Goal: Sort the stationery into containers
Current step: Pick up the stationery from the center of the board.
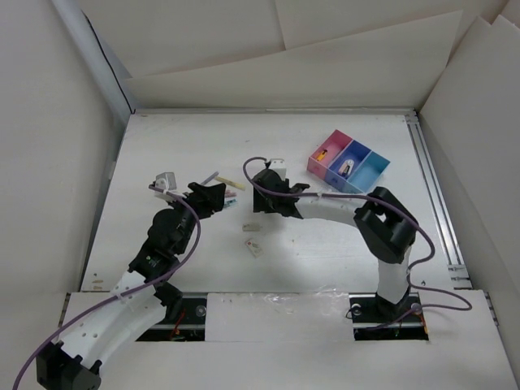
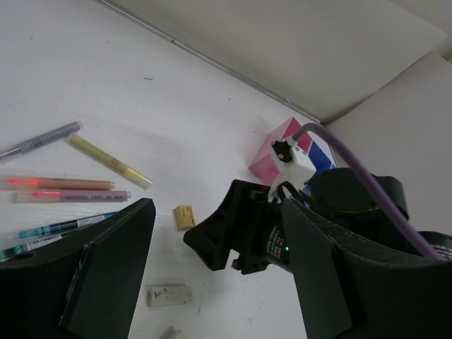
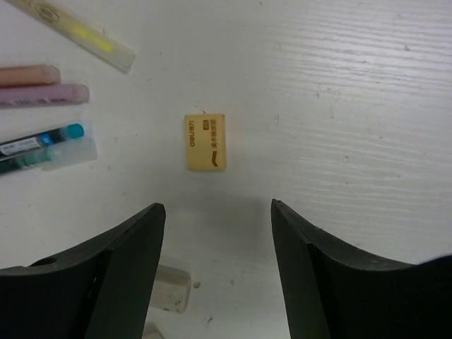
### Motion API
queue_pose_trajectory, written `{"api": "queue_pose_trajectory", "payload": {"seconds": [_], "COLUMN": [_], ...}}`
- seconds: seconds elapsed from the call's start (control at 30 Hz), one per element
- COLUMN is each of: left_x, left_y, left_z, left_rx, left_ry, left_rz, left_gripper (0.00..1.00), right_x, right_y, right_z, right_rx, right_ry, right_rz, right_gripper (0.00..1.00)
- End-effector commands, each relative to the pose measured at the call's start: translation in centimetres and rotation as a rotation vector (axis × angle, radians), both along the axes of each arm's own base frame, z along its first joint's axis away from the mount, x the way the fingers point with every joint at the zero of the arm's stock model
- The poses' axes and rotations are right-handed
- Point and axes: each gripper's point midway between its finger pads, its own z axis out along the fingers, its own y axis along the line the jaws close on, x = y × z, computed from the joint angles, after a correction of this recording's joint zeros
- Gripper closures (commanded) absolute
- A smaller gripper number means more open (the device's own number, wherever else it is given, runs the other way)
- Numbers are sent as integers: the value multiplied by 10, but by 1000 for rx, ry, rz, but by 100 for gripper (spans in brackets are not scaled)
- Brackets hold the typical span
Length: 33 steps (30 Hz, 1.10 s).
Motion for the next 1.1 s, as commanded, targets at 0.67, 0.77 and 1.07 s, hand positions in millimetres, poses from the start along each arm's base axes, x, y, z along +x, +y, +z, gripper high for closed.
{"api": "queue_pose_trajectory", "payload": {"seconds": [0.67, 0.77, 1.07], "left_x": [-4, -4, -3], "left_y": [12, 10, 3], "left_z": [14, 12, 13], "left_rx": [-35, -30, -29], "left_ry": [-46, -39, -35], "left_rz": [50, 41, 7], "left_gripper": [31, 31, 31], "right_x": [37, 44, 65], "right_y": [16, 1, -142], "right_z": [0, 45, 130], "right_rx": [-23, 45, 131], "right_ry": [-65, -128, -255], "right_rz": [-64, -110, -389], "right_gripper": [95, 95, 95]}}
